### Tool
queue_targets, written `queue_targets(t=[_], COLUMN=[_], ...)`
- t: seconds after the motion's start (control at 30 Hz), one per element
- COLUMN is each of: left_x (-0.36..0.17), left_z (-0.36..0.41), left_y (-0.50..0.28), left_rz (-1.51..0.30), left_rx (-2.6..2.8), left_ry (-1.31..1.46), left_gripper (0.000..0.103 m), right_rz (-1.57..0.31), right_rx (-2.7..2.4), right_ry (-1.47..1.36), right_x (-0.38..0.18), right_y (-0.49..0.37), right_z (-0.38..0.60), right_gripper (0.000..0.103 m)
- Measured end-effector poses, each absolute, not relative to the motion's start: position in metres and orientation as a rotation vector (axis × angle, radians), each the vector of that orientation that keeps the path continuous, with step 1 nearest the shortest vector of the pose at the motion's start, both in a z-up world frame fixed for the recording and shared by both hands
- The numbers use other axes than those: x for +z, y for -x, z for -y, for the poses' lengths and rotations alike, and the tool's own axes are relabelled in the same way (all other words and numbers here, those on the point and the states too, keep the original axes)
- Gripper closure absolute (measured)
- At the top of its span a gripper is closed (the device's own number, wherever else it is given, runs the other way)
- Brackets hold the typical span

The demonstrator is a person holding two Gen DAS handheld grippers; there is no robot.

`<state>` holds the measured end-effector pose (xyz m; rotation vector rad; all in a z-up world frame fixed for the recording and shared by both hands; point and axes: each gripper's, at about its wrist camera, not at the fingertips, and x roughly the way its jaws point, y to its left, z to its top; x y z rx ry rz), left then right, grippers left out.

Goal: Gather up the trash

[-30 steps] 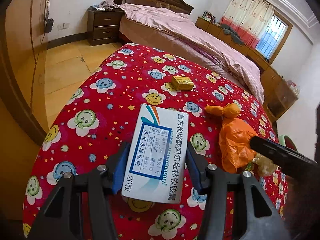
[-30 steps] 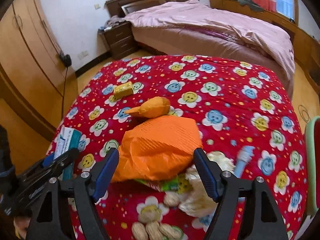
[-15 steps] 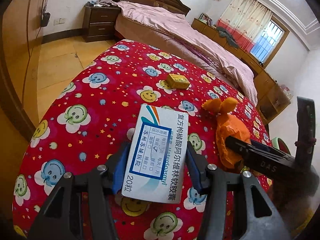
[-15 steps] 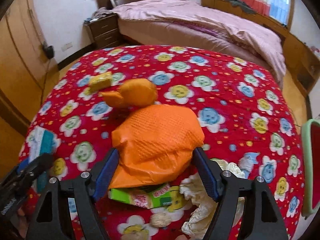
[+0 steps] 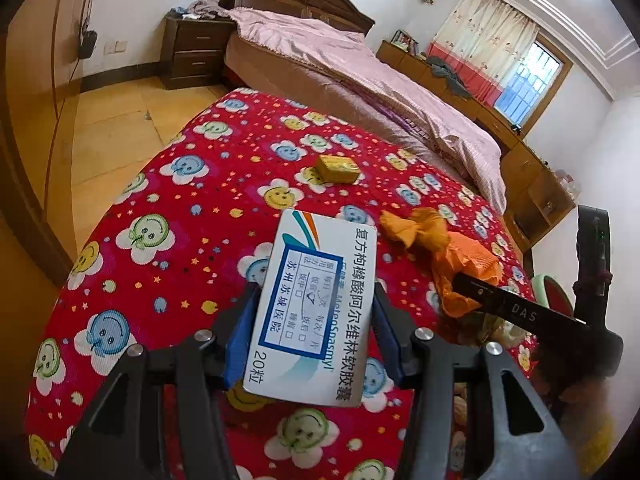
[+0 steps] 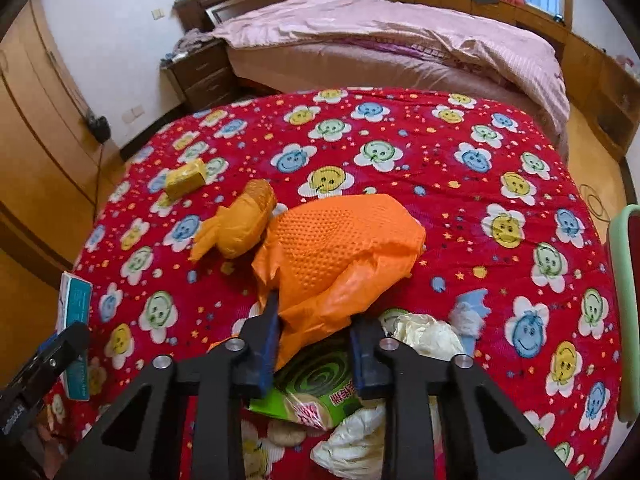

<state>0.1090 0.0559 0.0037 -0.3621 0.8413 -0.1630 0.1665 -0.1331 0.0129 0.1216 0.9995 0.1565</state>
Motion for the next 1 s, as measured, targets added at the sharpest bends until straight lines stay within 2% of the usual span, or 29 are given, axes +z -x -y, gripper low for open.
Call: queue_targets(t=[0.1,0.33,0.67,1.0], left_x=[0.011,0.033,0.073,0.085], left_z=[-0.051,-0.034,0.004,0.040], left_y=[-0.103,-0.084,-0.062,-0.059], left_rz=[-0.835,-0.806,-0.758,-0.758], left_rx=[-0.172,-0.213,-0.332,-0.389], left_ry=[0.357,0.339,0.284,0.244], left_gripper=[0.049,0.049,0.049,0.049], right_rz=[-0.963,-0.839,-0.672,-0.611], right_rx=[0.156,0.163,0.142,0.096], right_ry=[-0.175,-0.228,-0.311,-0.371], right_x=[0.025,0.064,0.117,0.125], right_y=[-0.153,-0.120,-0.064,-0.030], right_z=[0.144,0.166,0.210,0.248], right_gripper=[0.091,0.097,0.098,0.096])
